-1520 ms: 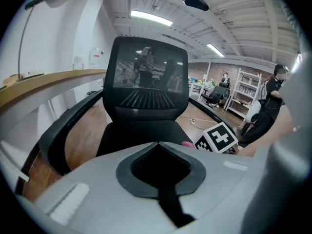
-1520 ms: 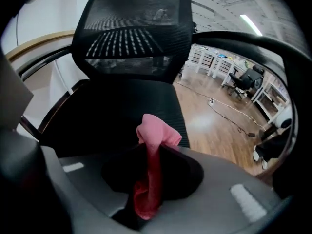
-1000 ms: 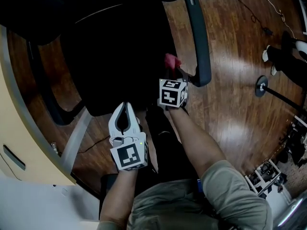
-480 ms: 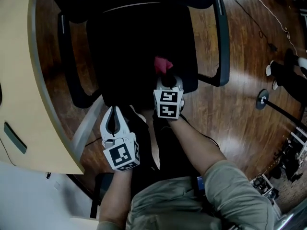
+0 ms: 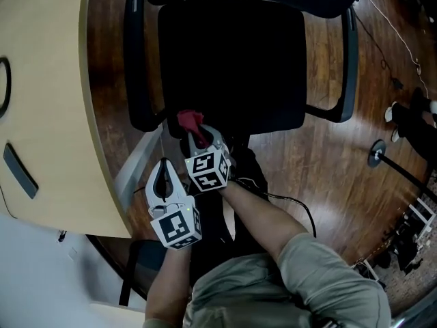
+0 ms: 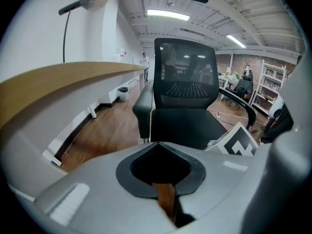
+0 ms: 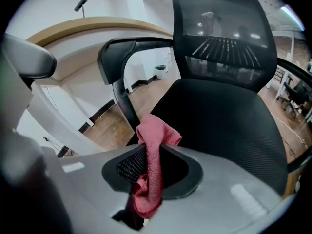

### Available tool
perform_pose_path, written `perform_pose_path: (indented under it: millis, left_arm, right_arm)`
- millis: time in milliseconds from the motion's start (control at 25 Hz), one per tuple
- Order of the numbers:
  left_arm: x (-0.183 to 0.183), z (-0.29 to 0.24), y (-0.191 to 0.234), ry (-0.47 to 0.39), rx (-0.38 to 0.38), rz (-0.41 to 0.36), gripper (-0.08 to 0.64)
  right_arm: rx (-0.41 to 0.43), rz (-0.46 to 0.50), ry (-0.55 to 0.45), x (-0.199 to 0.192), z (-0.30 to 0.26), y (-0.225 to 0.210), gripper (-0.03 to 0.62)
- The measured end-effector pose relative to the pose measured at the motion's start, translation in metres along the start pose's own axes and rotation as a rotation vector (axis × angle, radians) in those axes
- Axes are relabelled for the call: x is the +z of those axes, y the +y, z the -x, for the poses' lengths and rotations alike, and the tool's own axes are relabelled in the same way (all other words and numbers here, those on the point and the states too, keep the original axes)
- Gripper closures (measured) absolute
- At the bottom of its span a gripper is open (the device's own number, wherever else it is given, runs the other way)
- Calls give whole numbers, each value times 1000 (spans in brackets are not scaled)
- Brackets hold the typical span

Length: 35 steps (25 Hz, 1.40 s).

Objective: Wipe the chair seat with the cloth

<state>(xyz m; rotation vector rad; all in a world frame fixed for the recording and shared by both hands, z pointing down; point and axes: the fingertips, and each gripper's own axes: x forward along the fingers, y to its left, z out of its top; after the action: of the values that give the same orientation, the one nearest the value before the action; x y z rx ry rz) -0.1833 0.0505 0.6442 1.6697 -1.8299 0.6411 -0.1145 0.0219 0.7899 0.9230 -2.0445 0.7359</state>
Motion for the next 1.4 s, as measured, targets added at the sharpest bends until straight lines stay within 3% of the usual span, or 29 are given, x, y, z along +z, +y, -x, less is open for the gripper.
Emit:
perform_pose_path:
  millis: [200, 480, 1040, 1400]
  left_arm:
    - [-16, -3, 13, 15, 14, 12, 554]
    - [-21, -15, -2, 19, -21, -14, 554]
    - [1, -61, -142, 19, -182, -119, 554]
    - [-12, -83, -244, 52, -287, -179, 554]
  right_arm:
    - [20, 25, 38, -18, -13, 18, 514]
    - [-49, -11, 33, -29, -11, -20, 514]
    - [-293, -234, 48, -90, 72, -197, 515]
    - [-448, -351, 60, -143, 130, -313, 514]
